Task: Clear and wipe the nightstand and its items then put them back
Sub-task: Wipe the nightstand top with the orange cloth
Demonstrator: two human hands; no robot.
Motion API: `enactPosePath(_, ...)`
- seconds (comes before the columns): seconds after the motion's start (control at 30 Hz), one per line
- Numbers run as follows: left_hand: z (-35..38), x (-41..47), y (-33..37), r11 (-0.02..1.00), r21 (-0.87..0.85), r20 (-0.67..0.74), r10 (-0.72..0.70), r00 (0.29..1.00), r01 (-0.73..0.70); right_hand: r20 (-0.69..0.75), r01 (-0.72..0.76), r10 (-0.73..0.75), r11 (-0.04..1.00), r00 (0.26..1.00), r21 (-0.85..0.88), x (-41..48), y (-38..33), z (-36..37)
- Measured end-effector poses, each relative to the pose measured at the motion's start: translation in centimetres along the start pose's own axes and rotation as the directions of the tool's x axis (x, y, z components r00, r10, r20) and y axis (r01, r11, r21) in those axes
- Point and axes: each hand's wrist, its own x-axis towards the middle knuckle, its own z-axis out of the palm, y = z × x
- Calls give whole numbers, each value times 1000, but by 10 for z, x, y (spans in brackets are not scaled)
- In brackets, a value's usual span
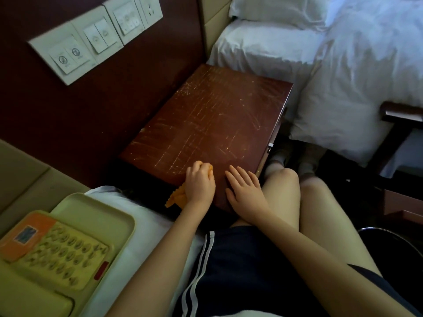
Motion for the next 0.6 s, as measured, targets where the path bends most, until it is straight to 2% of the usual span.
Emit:
enactPosePath(0.13, 0, -6, 5, 999, 35, 27, 35, 999, -36, -55, -68, 69, 998, 996, 11, -1, 1, -5)
enactPosePath(0.2, -6, -15, 0, 993, 16, 64, 116, 991, -117, -74, -93, 94, 995, 993, 25, -3, -2, -9)
enactPosePath(0.3, -13, -31, -17, 968, 14, 126, 246, 961, -249, -58, -53, 54, 998, 997, 19, -6, -8, -14)
enactPosePath(0.43, -12, -29, -26, 986, 87, 70, 139, 988, -145, 1, -2, 2, 1000, 1000, -9, -4, -13, -18)
enactPosePath(0.6, -1, -12, -2, 998, 58, 34, 29, 999, -31, 16, -30, 30, 999, 999, -18, -2, -18, -25)
